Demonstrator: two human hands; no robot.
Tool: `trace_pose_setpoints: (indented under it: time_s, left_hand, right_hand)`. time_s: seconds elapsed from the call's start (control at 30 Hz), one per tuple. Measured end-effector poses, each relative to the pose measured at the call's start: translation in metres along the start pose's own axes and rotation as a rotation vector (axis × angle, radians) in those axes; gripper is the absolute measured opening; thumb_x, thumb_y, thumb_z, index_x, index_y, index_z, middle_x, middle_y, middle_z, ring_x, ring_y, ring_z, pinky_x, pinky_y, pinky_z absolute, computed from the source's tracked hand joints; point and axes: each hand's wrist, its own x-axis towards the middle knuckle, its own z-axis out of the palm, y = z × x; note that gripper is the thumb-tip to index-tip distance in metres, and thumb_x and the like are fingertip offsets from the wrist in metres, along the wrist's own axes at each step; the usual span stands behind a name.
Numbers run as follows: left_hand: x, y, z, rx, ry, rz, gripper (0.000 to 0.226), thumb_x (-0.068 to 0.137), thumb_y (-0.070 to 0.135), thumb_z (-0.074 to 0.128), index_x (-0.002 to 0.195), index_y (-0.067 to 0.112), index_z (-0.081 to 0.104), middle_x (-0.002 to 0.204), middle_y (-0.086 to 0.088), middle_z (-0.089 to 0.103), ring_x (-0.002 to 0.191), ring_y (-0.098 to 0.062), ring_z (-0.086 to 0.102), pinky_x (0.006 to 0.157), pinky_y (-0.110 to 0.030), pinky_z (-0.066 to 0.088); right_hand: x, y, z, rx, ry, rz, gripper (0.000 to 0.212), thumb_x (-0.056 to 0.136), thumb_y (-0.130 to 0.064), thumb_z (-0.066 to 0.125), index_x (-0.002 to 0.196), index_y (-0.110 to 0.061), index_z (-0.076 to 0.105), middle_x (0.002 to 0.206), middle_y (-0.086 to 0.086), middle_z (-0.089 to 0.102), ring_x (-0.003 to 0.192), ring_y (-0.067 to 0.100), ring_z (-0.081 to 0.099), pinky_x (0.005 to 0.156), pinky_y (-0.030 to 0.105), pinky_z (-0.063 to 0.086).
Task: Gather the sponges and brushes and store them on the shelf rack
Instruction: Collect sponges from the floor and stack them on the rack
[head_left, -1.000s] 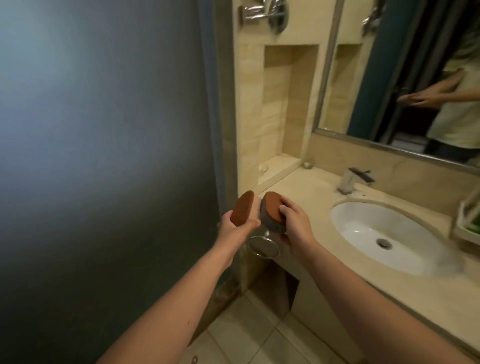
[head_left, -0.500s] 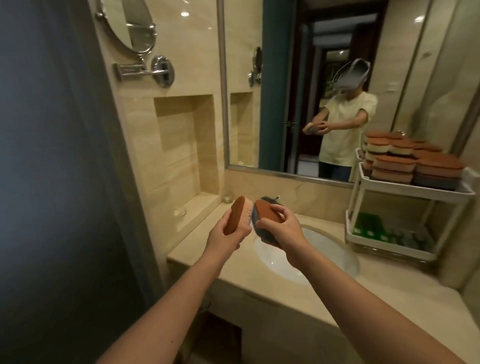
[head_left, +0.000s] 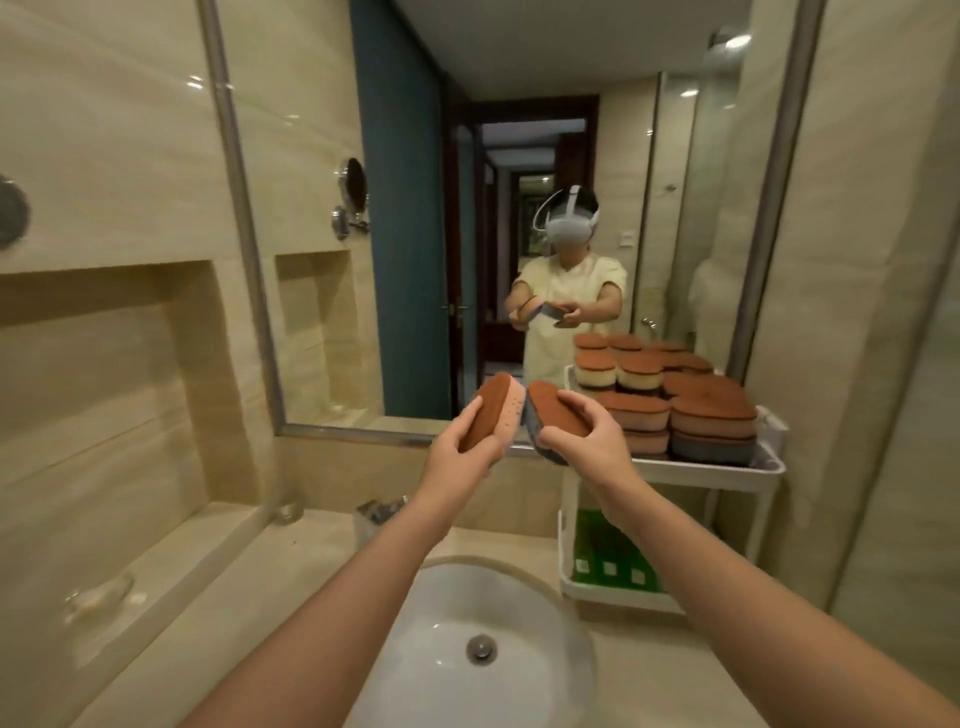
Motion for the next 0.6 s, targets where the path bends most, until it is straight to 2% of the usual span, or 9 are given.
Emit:
trace_pose_setpoints:
  time_s: [0.07,0.13,0.2,0.3,0.43,0.5,0.6]
  left_hand:
    - [0.029,0.003,0.027,0.005,-0.017,0.050,0.061,0.084,0.024,0.066,0.140,0.037,0.045,0.134,0.007,0.051,0.118,-0.016,0.054,0.099,-0.042,0.050]
    - [0.052,0.006,0.053,-0.005,-0.039,0.090,0.056,0.083,0.022,0.067,0.133,0.039,0.049,0.129,0.009,0.051,0.114,-0.012,0.054,0.098,-0.041,0.051]
    - [0.072,0.010,0.079,-0.028,-0.073,0.106,0.052,0.082,0.021,0.070,0.126,0.040,0.050,0.123,0.009,0.052,0.109,-0.009,0.055,0.092,-0.034,0.054]
    - [0.096,0.015,0.110,-0.038,-0.114,0.116,0.049,0.078,0.024,0.073,0.119,0.039,0.052,0.122,0.002,0.057,0.110,-0.015,0.058,0.085,-0.029,0.054]
    - [0.121,0.020,0.141,0.002,-0.146,0.144,0.047,0.074,0.035,0.079,0.112,0.039,0.051,0.115,0.005,0.059,0.103,-0.009,0.059,0.074,-0.022,0.048]
    - [0.132,0.021,0.157,0.028,-0.164,0.171,0.049,0.072,0.040,0.080,0.114,0.039,0.053,0.113,0.009,0.059,0.103,-0.006,0.058,0.076,-0.023,0.048]
    - [0.149,0.024,0.181,0.067,-0.214,0.256,0.050,0.073,0.039,0.080,0.117,0.040,0.055,0.114,0.015,0.059,0.105,0.000,0.056,0.073,-0.014,0.045]
  right_hand:
    - [0.026,0.002,-0.024,-0.006,0.049,0.004,0.061,0.071,-0.022,0.076,0.126,-0.032,0.053,0.127,0.001,0.048,0.107,0.016,0.054,0.088,0.037,0.055]
    - [0.047,0.003,-0.046,0.001,0.079,0.003,0.061,0.072,-0.021,0.075,0.127,-0.032,0.052,0.131,0.004,0.046,0.111,0.021,0.053,0.091,0.044,0.055]
    - [0.065,0.005,-0.068,-0.034,0.124,-0.016,0.059,0.073,-0.024,0.074,0.127,-0.034,0.052,0.131,0.003,0.046,0.113,0.020,0.052,0.092,0.044,0.053]
    - [0.084,0.008,-0.095,-0.048,0.184,-0.038,0.060,0.072,-0.027,0.074,0.128,-0.035,0.053,0.132,0.000,0.047,0.114,0.017,0.051,0.095,0.041,0.051]
    - [0.104,0.013,-0.124,-0.070,0.265,-0.051,0.062,0.075,-0.027,0.076,0.133,-0.027,0.055,0.129,-0.006,0.053,0.109,0.010,0.053,0.090,0.030,0.050]
    - [0.113,0.017,-0.138,-0.074,0.302,-0.046,0.062,0.076,-0.027,0.077,0.134,-0.025,0.056,0.130,-0.004,0.056,0.112,0.012,0.055,0.093,0.034,0.052]
    - [0.125,0.021,-0.159,-0.089,0.368,-0.048,0.062,0.077,-0.027,0.077,0.134,-0.023,0.056,0.131,-0.001,0.059,0.114,0.014,0.057,0.097,0.038,0.052]
